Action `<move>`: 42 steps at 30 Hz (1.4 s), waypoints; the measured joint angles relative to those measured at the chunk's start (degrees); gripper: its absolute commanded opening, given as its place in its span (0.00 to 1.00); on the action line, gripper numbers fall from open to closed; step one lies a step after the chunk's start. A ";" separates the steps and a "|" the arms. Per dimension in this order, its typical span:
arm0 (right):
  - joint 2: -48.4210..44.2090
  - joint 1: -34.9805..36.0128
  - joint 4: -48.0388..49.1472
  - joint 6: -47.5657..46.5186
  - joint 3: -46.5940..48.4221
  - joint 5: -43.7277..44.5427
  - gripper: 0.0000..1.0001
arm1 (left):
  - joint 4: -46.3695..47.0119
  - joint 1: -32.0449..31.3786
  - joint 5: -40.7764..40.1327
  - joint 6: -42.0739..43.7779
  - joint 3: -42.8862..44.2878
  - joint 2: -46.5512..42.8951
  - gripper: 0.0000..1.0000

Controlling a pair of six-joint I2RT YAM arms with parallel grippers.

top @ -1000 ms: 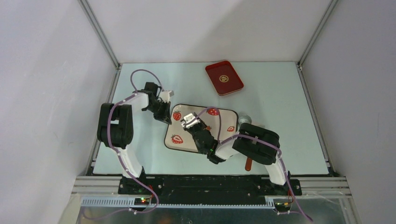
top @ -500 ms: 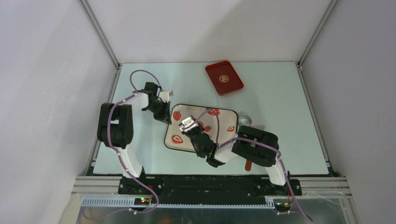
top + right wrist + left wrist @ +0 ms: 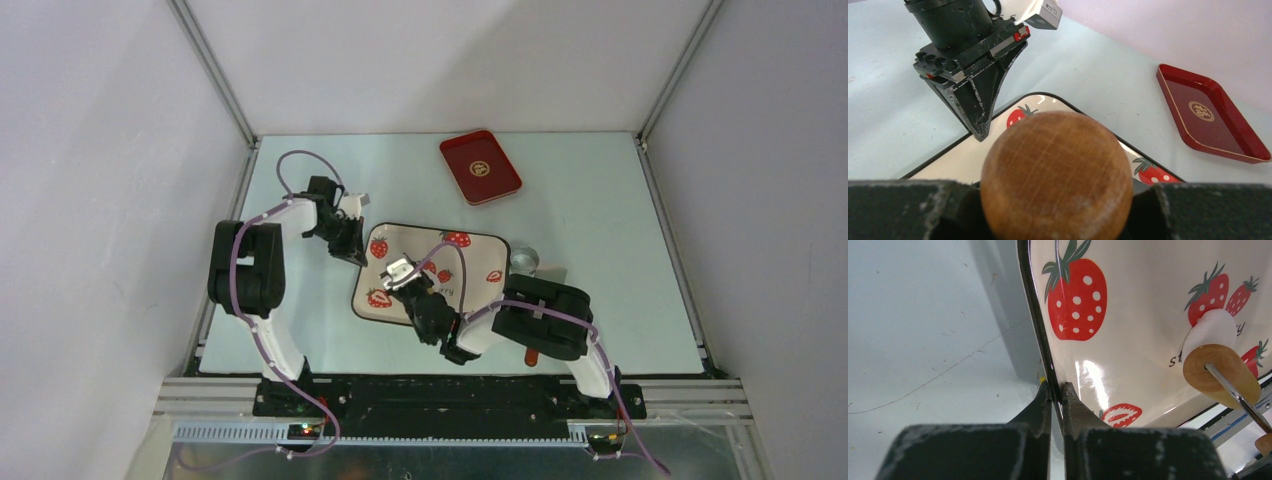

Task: Roll out the dumpling wrappers from the dough
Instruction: Flatten out the dough on the work surface.

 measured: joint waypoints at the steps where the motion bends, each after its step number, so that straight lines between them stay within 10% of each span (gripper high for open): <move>1: 0.13 0.15 0.24 0.00 0.00 -0.02 0.00 | 0.02 0.00 0.00 0.00 0.00 0.00 0.00; 42: 1.03 -2.78 3.23 1.79 -0.46 -0.70 0.00 | 0.17 0.42 0.42 0.00 0.00 0.00 0.00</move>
